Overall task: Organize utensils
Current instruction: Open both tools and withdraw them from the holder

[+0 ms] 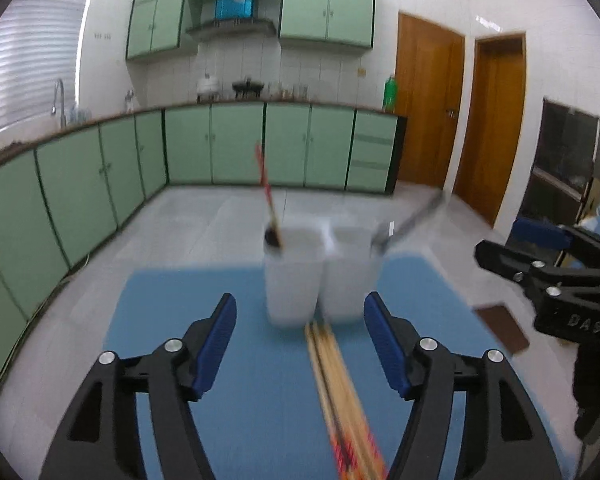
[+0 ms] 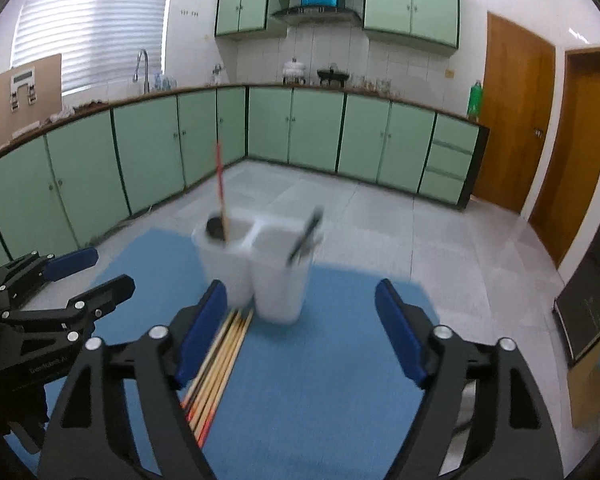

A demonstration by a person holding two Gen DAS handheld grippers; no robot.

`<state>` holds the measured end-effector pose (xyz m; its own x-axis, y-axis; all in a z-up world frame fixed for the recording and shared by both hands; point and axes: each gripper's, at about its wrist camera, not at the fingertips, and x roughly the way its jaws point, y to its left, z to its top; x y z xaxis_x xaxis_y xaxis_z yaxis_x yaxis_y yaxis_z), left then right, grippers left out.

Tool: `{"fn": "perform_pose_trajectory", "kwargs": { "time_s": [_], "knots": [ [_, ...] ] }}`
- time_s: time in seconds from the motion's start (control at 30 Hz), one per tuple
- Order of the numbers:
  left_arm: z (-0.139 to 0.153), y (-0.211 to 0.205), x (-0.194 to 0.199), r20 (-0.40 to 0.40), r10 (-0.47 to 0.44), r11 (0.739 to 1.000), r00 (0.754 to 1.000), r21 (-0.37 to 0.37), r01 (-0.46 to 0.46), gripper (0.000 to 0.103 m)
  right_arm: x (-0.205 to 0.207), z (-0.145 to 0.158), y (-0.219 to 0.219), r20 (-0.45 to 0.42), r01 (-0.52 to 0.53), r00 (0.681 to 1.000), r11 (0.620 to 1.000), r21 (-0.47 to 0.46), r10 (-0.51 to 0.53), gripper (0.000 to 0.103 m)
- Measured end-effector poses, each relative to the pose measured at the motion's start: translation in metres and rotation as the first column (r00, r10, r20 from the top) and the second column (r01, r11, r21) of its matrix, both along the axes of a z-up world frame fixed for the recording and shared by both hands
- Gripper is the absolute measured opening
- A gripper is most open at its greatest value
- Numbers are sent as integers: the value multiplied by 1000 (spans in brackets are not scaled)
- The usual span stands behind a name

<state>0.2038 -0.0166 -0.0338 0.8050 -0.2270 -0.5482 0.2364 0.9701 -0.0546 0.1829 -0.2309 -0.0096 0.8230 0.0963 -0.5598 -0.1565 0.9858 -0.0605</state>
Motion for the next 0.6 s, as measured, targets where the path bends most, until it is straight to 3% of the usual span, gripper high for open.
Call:
{"fn": "perform_pose_trajectory", "kwargs": {
  "time_s": [0.2,0.33,0.5,0.6],
  "knots": [
    [-44,10,-30,-137,35,998,990,55,-28,70,-35,-59,12,-172,43,984,999,20,-39,84],
    [-76,18,-42,-241,67,996,968,70,-52,70,-48,-102,22,-310,71,949,997,33,-58,84],
    [-98,22,-58,-303,88,993,949,103,-59,70,-58,-135,27,-415,103,906,994,39,-78,84],
    [-105,22,-65,-325,100,990,941,124,-62,70,-60,-145,28,-446,111,891,993,39,-82,76]
  ]
}}
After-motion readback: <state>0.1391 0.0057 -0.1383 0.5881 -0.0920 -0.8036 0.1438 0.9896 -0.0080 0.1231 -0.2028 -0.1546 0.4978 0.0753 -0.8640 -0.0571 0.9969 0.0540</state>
